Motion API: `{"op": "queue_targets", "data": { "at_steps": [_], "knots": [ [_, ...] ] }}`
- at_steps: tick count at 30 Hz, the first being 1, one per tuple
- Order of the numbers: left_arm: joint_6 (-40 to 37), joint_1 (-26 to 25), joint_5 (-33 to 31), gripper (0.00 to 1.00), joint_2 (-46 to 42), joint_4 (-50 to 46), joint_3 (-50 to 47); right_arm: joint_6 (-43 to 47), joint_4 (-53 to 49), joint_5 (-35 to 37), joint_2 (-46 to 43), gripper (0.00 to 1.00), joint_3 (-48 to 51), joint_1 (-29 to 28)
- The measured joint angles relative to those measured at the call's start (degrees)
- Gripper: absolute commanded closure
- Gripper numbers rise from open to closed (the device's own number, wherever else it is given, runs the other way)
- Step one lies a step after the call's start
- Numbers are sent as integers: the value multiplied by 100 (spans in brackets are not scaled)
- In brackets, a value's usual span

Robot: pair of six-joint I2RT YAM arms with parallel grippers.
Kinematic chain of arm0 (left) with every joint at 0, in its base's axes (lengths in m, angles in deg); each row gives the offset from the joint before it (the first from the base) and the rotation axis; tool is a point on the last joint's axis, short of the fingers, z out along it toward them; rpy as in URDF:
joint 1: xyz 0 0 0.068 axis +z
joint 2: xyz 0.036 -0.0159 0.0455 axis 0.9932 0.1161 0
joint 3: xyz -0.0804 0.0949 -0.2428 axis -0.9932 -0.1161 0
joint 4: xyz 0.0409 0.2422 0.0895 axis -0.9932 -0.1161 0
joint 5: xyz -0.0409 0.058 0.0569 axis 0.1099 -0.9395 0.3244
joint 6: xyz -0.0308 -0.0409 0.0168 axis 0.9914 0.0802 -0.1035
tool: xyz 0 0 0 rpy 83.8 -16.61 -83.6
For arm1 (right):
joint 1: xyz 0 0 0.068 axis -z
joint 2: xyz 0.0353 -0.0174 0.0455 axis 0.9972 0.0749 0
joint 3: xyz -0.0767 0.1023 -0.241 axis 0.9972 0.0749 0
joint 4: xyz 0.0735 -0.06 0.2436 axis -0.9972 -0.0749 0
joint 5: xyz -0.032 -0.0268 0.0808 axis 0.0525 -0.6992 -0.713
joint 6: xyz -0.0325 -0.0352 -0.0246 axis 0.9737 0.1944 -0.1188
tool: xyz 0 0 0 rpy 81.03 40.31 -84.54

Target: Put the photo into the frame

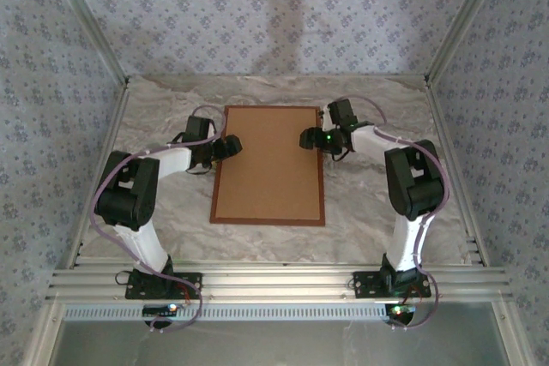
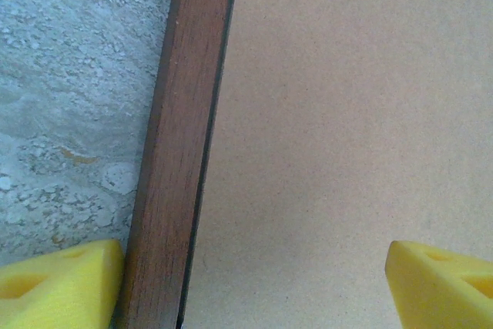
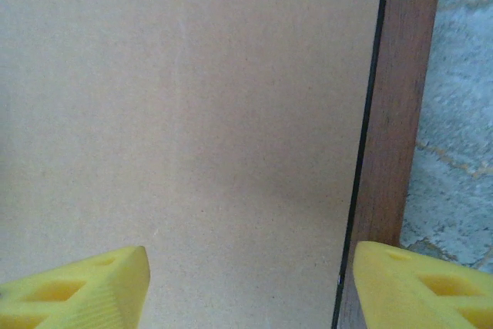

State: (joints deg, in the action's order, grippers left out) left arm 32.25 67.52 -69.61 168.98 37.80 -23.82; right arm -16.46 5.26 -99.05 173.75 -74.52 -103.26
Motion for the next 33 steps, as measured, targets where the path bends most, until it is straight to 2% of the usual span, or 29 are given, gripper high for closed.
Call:
{"op": "queue_targets", "data": {
  "at_steps": [7, 14, 24, 33],
  "knots": [
    [-164, 85, -109, 9, -94, -365, 83, 184, 50, 173, 72, 23, -516, 85],
    [-400, 223, -284, 9, 15, -614, 894, 186, 181, 210, 841, 25, -1488, 210],
    [-691, 310, -341, 10, 1132, -1064, 2251, 186, 26, 133, 1613, 28, -2138, 315],
    [-817, 299, -168, 12, 2083, -1587, 3287, 170, -39, -136, 1722, 31, -2157, 334]
  ]
}}
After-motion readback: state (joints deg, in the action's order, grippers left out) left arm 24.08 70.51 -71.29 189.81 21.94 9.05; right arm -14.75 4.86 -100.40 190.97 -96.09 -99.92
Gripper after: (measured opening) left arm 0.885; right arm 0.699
